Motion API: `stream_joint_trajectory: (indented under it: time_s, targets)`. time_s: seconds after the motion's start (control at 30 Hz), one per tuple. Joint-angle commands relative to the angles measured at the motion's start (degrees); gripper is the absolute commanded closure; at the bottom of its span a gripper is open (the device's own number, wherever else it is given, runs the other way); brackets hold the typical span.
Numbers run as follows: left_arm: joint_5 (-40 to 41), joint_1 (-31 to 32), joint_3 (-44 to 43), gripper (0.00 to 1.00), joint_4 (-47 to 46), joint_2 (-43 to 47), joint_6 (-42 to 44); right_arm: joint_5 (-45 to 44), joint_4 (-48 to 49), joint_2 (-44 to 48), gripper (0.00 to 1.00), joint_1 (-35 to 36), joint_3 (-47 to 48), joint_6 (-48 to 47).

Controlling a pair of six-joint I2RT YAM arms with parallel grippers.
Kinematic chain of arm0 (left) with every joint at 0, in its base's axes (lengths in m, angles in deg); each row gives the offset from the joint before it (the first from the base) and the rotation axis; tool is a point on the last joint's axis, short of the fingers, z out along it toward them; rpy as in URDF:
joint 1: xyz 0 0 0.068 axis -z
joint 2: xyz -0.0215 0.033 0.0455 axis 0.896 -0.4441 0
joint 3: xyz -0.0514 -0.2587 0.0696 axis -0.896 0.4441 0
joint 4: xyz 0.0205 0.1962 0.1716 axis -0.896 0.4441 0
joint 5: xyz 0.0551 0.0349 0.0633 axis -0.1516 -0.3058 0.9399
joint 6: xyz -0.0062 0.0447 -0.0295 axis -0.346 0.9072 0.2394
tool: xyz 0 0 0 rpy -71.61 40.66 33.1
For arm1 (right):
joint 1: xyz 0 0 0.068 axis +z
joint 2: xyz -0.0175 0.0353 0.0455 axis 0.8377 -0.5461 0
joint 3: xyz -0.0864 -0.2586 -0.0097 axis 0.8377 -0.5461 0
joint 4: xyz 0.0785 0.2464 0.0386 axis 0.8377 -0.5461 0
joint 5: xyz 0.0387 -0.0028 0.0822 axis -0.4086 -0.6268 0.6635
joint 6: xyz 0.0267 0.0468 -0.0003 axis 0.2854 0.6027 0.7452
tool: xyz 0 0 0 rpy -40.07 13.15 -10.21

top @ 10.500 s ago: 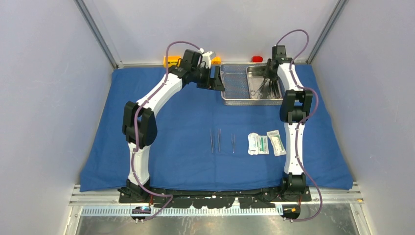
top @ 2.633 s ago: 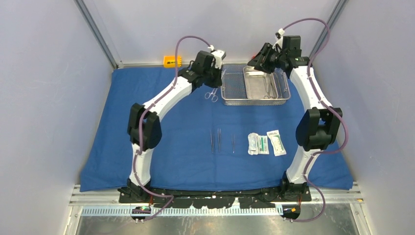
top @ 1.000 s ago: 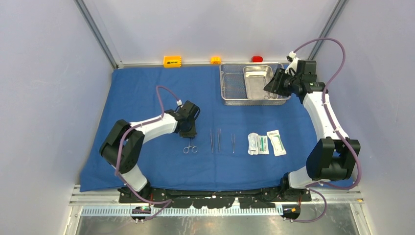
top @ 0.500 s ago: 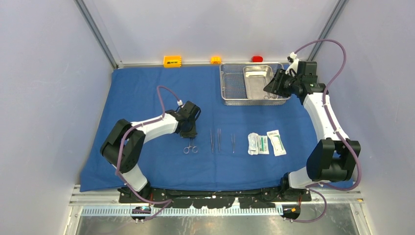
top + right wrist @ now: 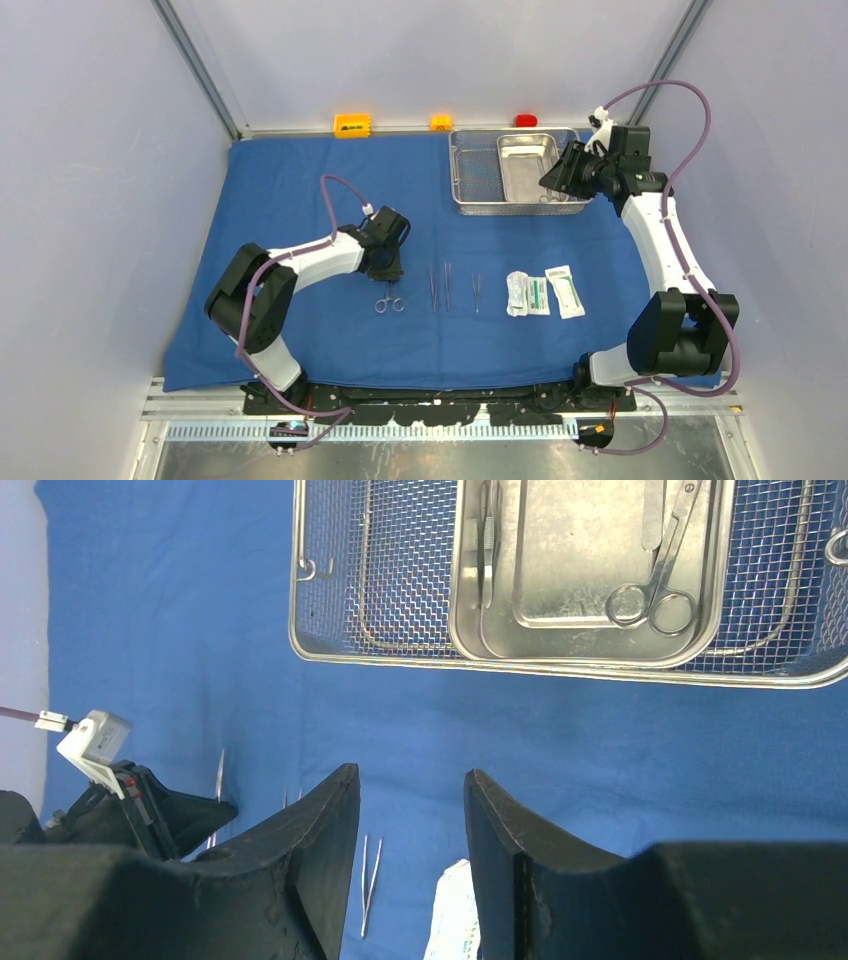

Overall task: Open and lay out the surgical kit
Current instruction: Place the medical item in the surgical kit.

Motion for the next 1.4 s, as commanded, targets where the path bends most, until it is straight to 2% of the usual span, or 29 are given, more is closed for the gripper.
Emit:
stream_joint_trajectory:
  time_s: [0.0, 0.2, 0.87, 1.0, 1.2, 1.37]
  targets:
    - [1.8, 0.0, 1.0, 0.87, -1.8, 0.3, 0.5, 0.8, 2.1, 2.7, 0.52, -0.2, -0.2, 0.4]
    - [1.5, -0.3, 1.4, 0.85, -1.7, 0.5, 0.2, 0.8, 1.9, 3.0, 0.52, -0.2, -0.4, 0.4]
    - [1.3, -0.7, 1.2, 0.67, -0.9, 1.7, 0.4, 0.5, 1.5, 3.0, 0.52, -0.2, -0.2, 0.1]
    - [1.6, -0.9, -0.4, 0.56, 0.4, 2.6, 2.3, -0.8, 1.4, 2.4, 0.51, -0.2, 0.5, -0.5]
    - [2.8, -1.2, -5.1, 0.37, 3.9, 4.5, 4.5, -7.3, 1.6, -1.4, 0.47, -0.2, 3.3, -2.3]
    - [2.1, -2.1, -10.3, 0.16, 6.4, 6.2, 6.8, -14.6, 3.0, -7.6, 0.42, 0.2, 7.4, -4.5]
